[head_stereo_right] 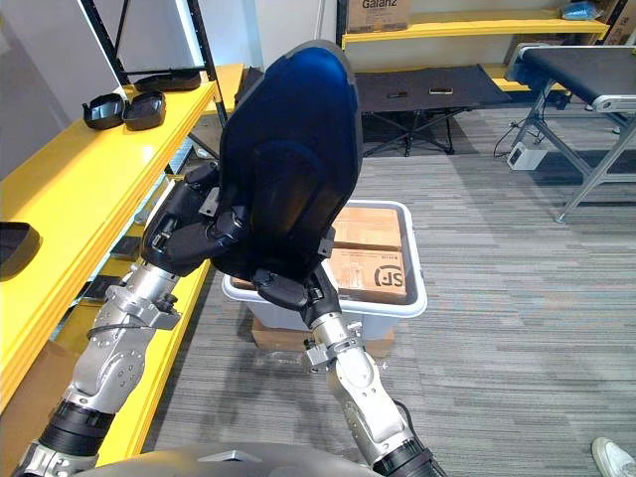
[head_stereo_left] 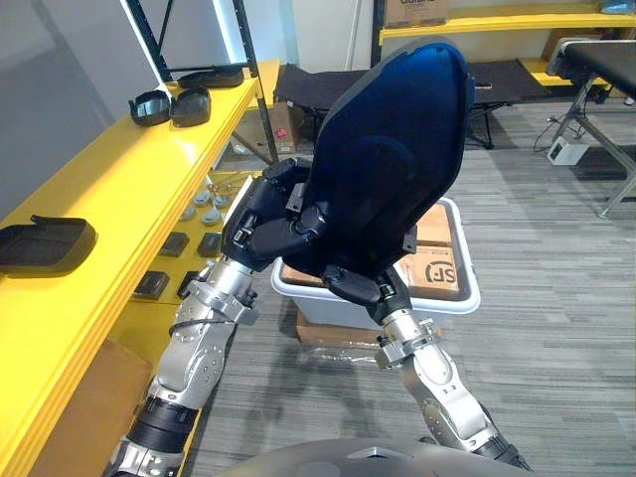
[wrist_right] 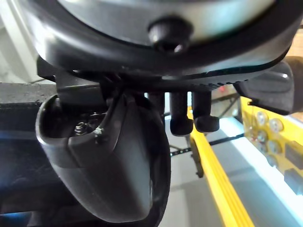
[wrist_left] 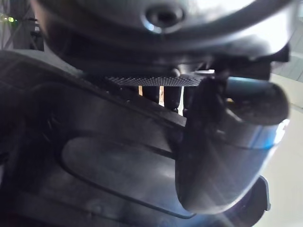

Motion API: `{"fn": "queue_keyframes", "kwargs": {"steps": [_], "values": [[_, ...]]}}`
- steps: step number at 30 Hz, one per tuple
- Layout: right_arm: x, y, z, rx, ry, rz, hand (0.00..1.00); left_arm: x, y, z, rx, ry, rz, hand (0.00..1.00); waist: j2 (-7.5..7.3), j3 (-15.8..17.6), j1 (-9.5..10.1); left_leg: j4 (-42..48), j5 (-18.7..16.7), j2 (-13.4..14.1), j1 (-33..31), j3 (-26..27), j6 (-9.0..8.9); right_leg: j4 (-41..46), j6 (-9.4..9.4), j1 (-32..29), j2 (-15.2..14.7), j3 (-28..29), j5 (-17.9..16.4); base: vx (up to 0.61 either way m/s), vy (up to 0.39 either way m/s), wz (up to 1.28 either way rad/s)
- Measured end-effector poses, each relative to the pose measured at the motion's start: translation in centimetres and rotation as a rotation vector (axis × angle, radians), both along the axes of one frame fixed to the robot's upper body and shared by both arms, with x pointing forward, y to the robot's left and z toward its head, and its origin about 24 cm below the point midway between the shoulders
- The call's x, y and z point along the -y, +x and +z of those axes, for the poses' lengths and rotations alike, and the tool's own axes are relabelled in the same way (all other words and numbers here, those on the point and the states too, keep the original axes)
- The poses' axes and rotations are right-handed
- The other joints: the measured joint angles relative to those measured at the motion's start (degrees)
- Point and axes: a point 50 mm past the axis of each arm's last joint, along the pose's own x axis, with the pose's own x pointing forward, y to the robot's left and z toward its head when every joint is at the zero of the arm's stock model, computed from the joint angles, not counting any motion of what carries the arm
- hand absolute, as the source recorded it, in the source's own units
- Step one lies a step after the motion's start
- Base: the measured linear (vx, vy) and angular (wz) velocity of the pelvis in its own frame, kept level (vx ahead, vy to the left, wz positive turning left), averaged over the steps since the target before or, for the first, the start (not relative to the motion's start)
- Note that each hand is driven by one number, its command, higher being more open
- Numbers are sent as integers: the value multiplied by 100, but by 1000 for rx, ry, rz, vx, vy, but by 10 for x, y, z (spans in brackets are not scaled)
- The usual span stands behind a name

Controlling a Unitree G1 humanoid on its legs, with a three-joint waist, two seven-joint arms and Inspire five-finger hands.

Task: Walk over and take three plastic housings, then place them on the shelf

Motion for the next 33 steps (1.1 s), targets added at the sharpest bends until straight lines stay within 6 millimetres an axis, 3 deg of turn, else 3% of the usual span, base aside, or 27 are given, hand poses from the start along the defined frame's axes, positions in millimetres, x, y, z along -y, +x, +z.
{"fn": "queue_keyframes", "kwargs": {"steps": [5, 6, 12, 17, 23, 27, 33], "values": [[3, -2, -1, 8, -9, -8, 0, 3, 0, -1, -5, 0, -13, 0, 36, -24, 0, 0, 0, 0, -1, 0, 0, 0, 0, 0, 0, 0, 0, 0, 0, 0], [4, -2, -1, 12, -11, -14, 100, 3, 0, -1, -5, -1, -13, 0, 41, -28, 1, 0, 0, 0, -1, 0, 0, 0, 0, 1, 0, 0, 0, 0, 0, 0], [6, -2, 0, 17, -20, -13, 100, 5, 0, -6, -57, -40, 68, 0, 48, -39, 31, 14, 2, 0, 0, -15, 3, 0, 1, 26, 0, -13, 1, 0, 0, 0], [6, 0, -7, -32, -46, -18, 100, 4, -3, -30, -160, -135, 212, 0, 26, -50, 170, 19, 4, 7, 4, -54, 4, 0, 1, 61, 12, -31, 2, 0, 0, 2], [2, 0, -13, -84, -45, -39, 100, -25, -10, -63, -289, -125, 508, 0, -67, -5, 249, 4, 4, 19, 5, -113, 3, 0, -10, 106, 25, -85, -7, 0, 0, 5], [14, 9, -8, -79, -8, -163, 100, -43, -25, -88, -400, -48, 702, 0, -210, -18, 340, -2, 2, 18, -3, -136, 0, 0, -14, 117, 24, -120, -12, 0, 8, 2], [20, 11, -7, -82, 16, -225, 100, -67, -38, -97, -439, 18, 1013, 0, -320, 31, 341, -2, 1, 19, -5, -162, -2, 1, -27, 137, 24, -155, -24, 0, 3, 1]]}}
